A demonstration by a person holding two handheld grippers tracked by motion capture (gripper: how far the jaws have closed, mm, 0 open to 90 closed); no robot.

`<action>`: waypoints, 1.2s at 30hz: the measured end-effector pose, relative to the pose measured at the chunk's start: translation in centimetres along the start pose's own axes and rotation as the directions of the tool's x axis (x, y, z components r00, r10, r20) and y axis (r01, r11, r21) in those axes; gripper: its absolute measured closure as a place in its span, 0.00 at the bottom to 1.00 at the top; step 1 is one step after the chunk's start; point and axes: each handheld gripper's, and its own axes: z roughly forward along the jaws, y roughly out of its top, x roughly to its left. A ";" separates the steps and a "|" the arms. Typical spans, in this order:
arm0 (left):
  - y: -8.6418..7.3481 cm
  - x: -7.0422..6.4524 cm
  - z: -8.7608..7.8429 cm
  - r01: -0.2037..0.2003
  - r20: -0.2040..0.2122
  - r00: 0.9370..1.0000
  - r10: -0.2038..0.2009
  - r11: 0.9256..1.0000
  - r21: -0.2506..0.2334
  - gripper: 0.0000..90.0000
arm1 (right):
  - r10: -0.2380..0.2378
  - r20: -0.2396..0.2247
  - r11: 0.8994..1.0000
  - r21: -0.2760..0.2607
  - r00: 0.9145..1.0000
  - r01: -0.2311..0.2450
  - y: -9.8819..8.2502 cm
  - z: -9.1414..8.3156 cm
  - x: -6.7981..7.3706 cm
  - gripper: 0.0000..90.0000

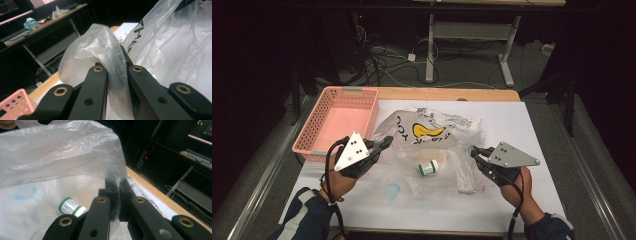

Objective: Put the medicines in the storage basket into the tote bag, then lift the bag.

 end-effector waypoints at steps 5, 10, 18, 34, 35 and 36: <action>-0.6 0.0 1.1 0.004 0.011 1.000 -0.004 1.000 0.013 0.97 | 0.019 0.004 1.000 0.024 1.000 -0.019 -0.7 0.6 -0.2 1.00; -0.8 0.6 2.3 0.019 0.003 1.000 -0.019 1.000 0.016 0.97 | 0.027 0.022 0.999 0.034 0.999 -0.028 -0.9 1.0 -1.0 1.00; -0.6 1.8 4.9 0.071 0.004 0.997 -0.071 0.997 0.008 0.97 | 0.082 0.082 0.996 0.028 0.993 -0.084 -1.5 1.9 -3.9 1.00; 1.5 5.1 10.0 0.144 -0.057 0.988 -0.144 0.989 -0.017 0.97 | 0.220 0.167 0.975 0.003 0.961 -0.223 -1.0 3.9 -8.9 1.00; 1.6 5.3 10.0 0.151 -0.057 0.987 -0.152 0.988 -0.023 0.97 | 0.220 0.167 0.975 0.003 0.961 -0.223 -1.0 3.9 -8.9 1.00; 1.9 5.5 10.1 0.153 -0.060 0.986 -0.155 0.988 -0.027 0.97 | 0.241 0.160 0.970 -0.008 0.957 -0.243 -0.9 3.9 -9.1 1.00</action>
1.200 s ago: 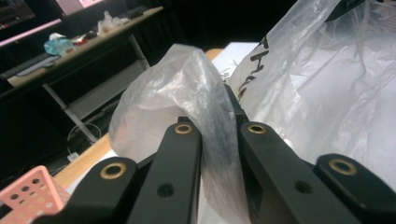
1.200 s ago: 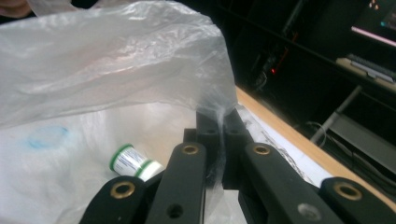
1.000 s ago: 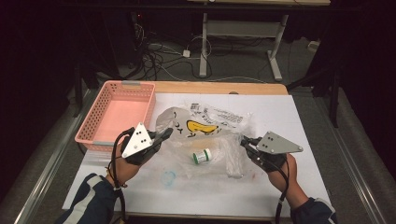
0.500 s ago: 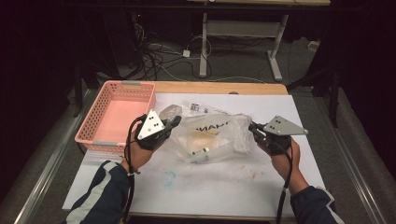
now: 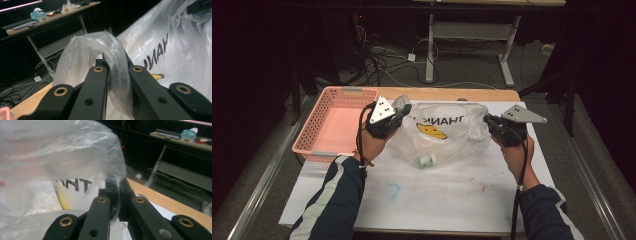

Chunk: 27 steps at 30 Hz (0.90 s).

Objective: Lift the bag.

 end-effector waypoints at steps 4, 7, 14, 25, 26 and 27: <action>1.2 0.7 0.1 0.013 -0.007 1.000 -0.013 1.000 -0.017 0.97 | 0.017 0.016 1.000 -0.016 1.000 -0.017 1.4 0.2 -0.2 1.00; 2.2 1.5 0.0 0.033 -0.017 0.999 -0.034 0.999 -0.033 0.97 | 0.027 0.038 0.999 -0.019 0.999 -0.026 2.2 0.4 -0.5 1.00; 4.3 3.3 -0.2 0.080 -0.052 0.995 -0.083 0.995 -0.061 0.97 | 0.058 0.095 0.998 -0.020 0.994 -0.057 4.4 0.5 -1.8 1.00; 7.6 4.5 -2.1 0.101 -0.080 0.990 -0.113 0.985 -0.141 0.97 | 0.063 0.093 0.997 -0.041 0.994 -0.060 8.1 -0.5 -3.0 1.00; 8.0 4.6 -2.3 0.104 -0.082 0.990 -0.118 0.983 -0.152 0.97 | 0.063 0.094 0.997 -0.046 0.994 -0.058 8.3 -0.6 -3.0 1.00; 8.3 4.7 -2.6 0.106 -0.083 0.989 -0.120 0.981 -0.160 0.97 | 0.064 0.095 0.997 -0.051 0.993 -0.059 8.7 -0.8 -3.0 1.00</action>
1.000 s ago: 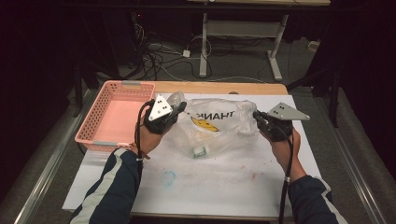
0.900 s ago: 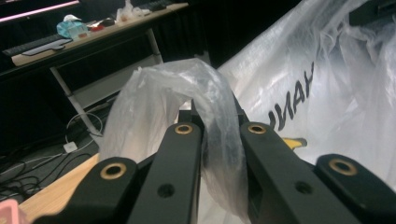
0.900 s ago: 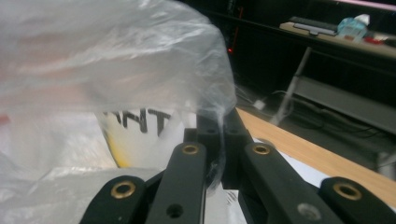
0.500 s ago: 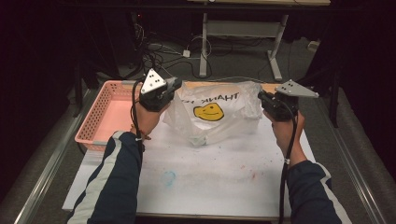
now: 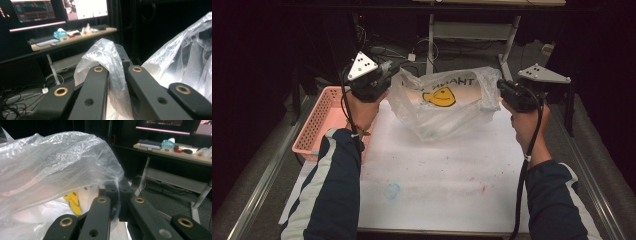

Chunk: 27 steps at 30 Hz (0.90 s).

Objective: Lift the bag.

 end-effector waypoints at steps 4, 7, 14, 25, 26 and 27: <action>1.1 0.0 -0.5 -0.018 -0.021 1.000 0.018 1.000 -0.005 0.97 | -0.005 0.010 1.000 -0.028 1.000 0.005 1.3 -0.7 -0.2 1.00; 1.9 0.0 -0.6 -0.019 -0.025 1.000 0.019 1.000 -0.007 0.97 | 0.002 0.016 0.999 -0.046 1.000 -0.002 2.1 -1.0 -0.5 1.00; 1.8 -0.6 -0.1 -0.033 -0.034 0.999 0.033 0.999 -0.009 0.97 | 0.002 0.020 0.999 -0.053 1.000 -0.001 1.6 -0.7 -0.2 1.00; 1.4 -1.6 0.4 -0.045 -0.001 0.999 0.045 0.999 -0.009 0.97 | 0.013 0.030 0.999 -0.039 0.999 -0.011 0.7 -0.6 -0.5 1.00; 1.7 -1.9 0.1 -0.053 0.004 0.999 0.053 0.998 -0.022 0.97 | 0.009 0.028 0.999 -0.047 1.000 -0.008 0.8 -0.9 -0.4 1.00; 1.9 -2.2 -0.2 -0.062 0.006 0.998 0.063 0.998 -0.033 0.97 | 0.001 0.026 0.999 -0.054 1.000 0.000 1.0 -1.2 -0.1 1.00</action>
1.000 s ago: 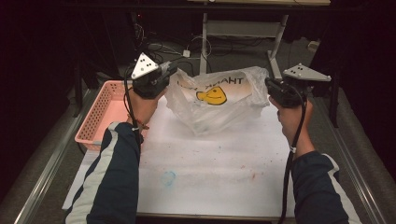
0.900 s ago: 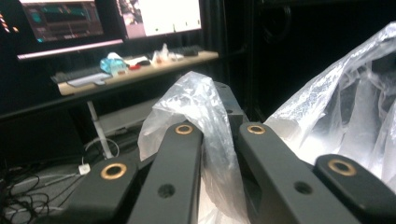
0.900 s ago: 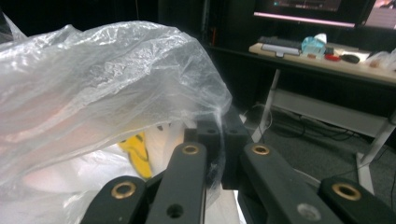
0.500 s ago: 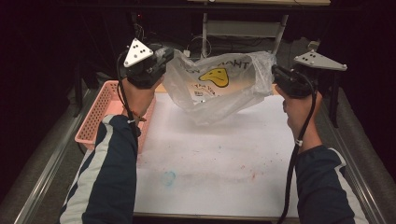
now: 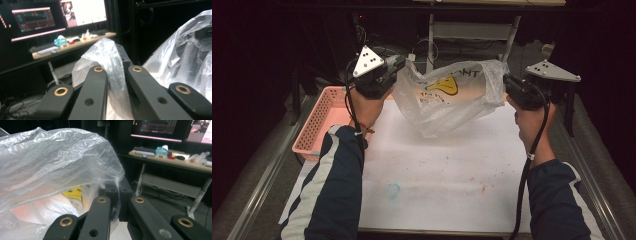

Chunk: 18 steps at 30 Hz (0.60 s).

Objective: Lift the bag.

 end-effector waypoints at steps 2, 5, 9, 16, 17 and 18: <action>0.6 -0.4 -0.7 -0.010 0.005 1.000 0.010 1.000 -0.027 0.97 | -0.011 -0.009 1.000 -0.013 1.000 0.011 0.3 -0.6 0.4 1.00; 1.6 -0.9 -1.7 -0.018 0.011 1.000 0.018 0.998 -0.056 0.97 | -0.023 -0.009 0.999 -0.036 1.000 0.022 1.0 -1.7 0.8 1.00; 2.7 -1.6 -2.6 -0.041 0.010 0.999 0.042 0.996 -0.085 0.97 | -0.028 -0.013 0.998 -0.054 1.000 0.027 1.5 -2.2 1.0 1.00; 3.1 -1.7 -3.1 -0.046 0.004 0.999 0.047 0.994 -0.095 0.97 | -0.034 -0.010 0.996 -0.082 0.999 0.033 2.0 -2.8 1.2 1.00; 2.9 -1.6 -2.9 -0.047 0.005 0.999 0.047 0.995 -0.087 0.97 | -0.024 -0.013 0.997 -0.079 1.000 0.023 1.9 -2.7 1.2 1.00; 2.6 -1.6 -2.7 -0.044 0.006 0.999 0.045 0.996 -0.080 0.97 | -0.031 -0.006 0.997 -0.068 0.999 0.031 1.6 -2.4 1.2 1.00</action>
